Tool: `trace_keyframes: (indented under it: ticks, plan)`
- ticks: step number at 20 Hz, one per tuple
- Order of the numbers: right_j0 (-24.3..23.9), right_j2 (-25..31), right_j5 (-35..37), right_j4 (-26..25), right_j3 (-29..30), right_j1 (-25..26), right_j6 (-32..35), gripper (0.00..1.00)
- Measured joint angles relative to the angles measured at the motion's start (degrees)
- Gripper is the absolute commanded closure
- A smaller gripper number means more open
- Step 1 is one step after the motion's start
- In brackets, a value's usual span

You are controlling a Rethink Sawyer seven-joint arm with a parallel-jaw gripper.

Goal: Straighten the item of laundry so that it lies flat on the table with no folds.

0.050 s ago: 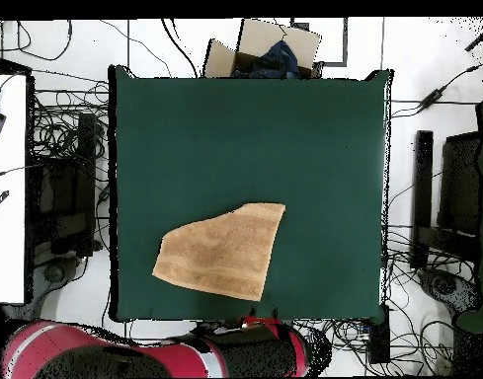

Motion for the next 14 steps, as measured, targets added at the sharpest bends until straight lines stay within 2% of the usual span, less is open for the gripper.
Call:
trace_keyframes:
  ticks: [8,10,12,14]
  plan:
    - [-2.78,1.69,5.89,-4.47,-3.81,-0.03,0.00,0.00]
    - [-4.56,4.35,8.77,-8.49,-5.05,-1.46,0.00,0.00]
    - [-5.55,5.81,10.43,-10.38,-5.41,-2.34,0.00,0.00]
    - [-8.48,9.68,15.27,-14.45,-5.60,-4.66,0.00,0.00]
